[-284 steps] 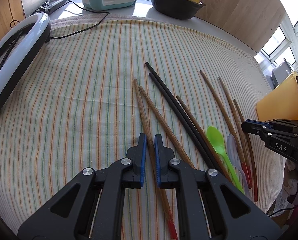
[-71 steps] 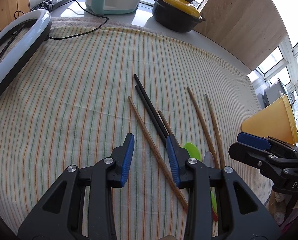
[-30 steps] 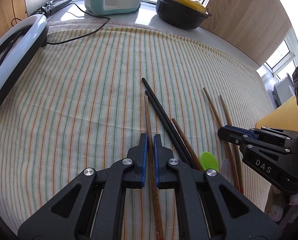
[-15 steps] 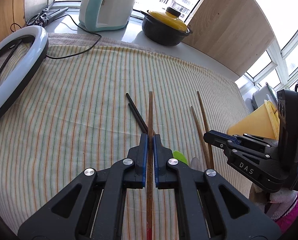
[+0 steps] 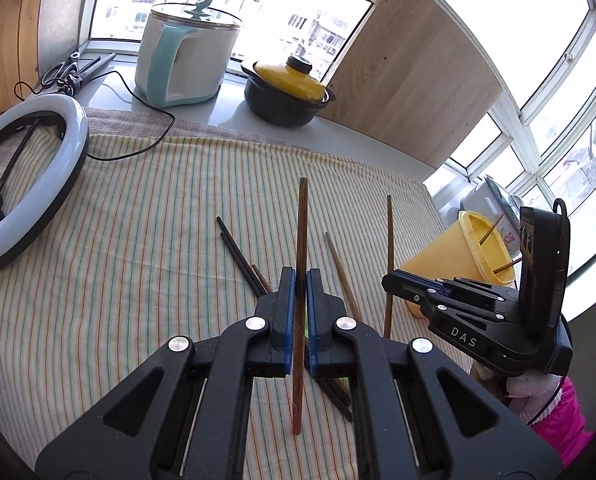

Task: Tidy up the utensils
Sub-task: 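Carry the left tool's chopstick into the yellow container while the right tool carries its own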

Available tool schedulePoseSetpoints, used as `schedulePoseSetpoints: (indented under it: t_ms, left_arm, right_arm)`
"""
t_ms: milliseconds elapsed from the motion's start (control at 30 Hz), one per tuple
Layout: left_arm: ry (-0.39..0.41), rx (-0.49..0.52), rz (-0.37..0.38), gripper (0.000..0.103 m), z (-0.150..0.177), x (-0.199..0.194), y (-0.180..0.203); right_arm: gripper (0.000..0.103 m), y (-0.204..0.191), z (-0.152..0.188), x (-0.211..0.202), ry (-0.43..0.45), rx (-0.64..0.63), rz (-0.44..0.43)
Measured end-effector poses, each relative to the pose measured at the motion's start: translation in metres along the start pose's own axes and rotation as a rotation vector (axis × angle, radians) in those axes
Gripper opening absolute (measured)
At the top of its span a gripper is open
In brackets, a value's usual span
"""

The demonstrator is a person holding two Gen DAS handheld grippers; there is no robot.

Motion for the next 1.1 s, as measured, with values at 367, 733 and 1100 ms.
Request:
schedulePoseSetpoints:
  t_ms: [367,733,1100]
  left_arm:
    - [0.057,0.086,0.018,0.003,-0.007,-0.026,0.042]
    - [0.107,0.146,0.029,0.003,-0.011,-0.047,0.070]
    - [0.176,0.253,0.025,0.003,-0.011,-0.069,0.114]
  right_arm:
    - [0.004,0.005,-0.001,-0.046,0.110,-0.011,0.007]
    - [0.004,0.008,0.001,-0.090,0.204,-0.010,-0.003]
    - [0.003,0.017,0.007,-0.143,0.298,-0.009,-0.006]
Point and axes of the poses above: each gripper's, at about its wrist camera, not at the fingertips, and x roughly the way its jaws point, y to its right, z to its underside, the point moved 7 cm from there along x, roughly the way its jaws point, and after that the axes turned 14 degrees about -y, right-handed, at the moved point
